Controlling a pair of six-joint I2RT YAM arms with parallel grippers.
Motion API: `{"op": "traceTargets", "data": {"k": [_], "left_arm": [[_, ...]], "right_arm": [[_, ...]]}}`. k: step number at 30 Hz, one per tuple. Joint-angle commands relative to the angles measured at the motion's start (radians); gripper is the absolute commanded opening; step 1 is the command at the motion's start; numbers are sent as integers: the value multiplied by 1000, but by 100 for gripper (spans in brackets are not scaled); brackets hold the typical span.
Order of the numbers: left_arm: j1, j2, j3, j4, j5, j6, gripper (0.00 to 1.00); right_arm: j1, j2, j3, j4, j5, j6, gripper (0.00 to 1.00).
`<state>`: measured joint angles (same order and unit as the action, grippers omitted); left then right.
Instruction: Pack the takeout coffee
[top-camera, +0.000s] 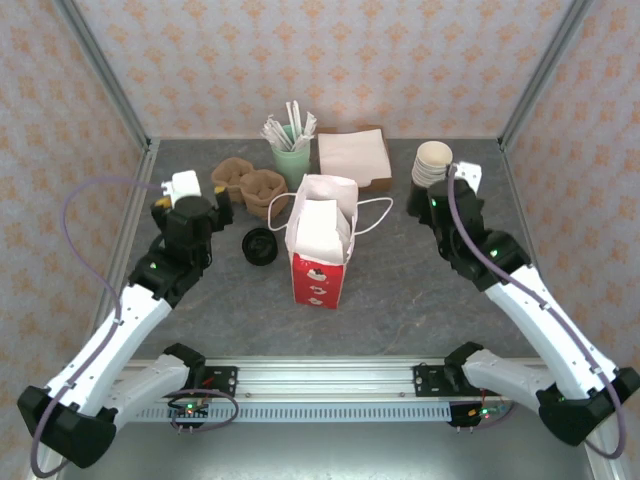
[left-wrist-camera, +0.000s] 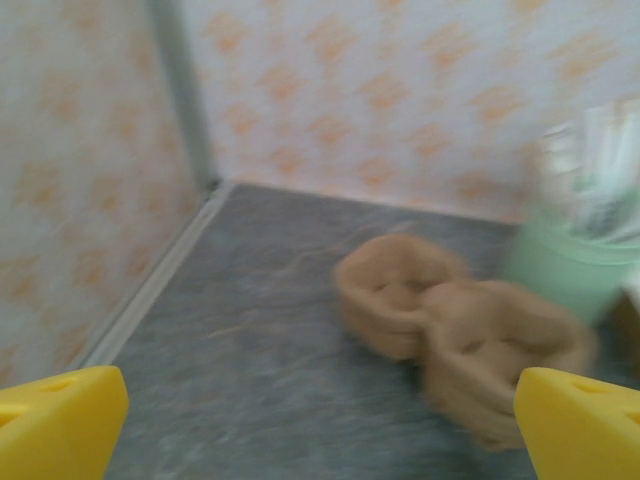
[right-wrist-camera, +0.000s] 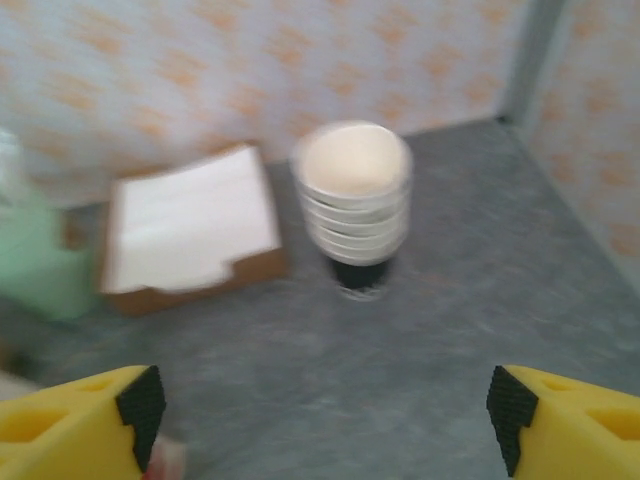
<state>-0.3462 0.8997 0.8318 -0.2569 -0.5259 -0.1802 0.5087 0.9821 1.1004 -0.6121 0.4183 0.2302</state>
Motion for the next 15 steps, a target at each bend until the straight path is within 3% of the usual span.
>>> {"op": "traceTargets", "data": {"k": [1, 2, 8, 15], "left_arm": [[67, -30, -233, 352, -74, 44, 100], [96, -24, -291, 411, -50, 51, 100], [274, 161, -408, 656, 131, 43, 100], [302, 308, -422, 854, 209, 115, 100]], "right_arm": [[-100, -53, -254, 248, 56, -79, 93], [-135, -59, -333, 340, 32, -100, 99], [-267, 93, -587, 768, 44, -154, 99], [-358, 324, -619, 1060, -25, -225, 100]]}}
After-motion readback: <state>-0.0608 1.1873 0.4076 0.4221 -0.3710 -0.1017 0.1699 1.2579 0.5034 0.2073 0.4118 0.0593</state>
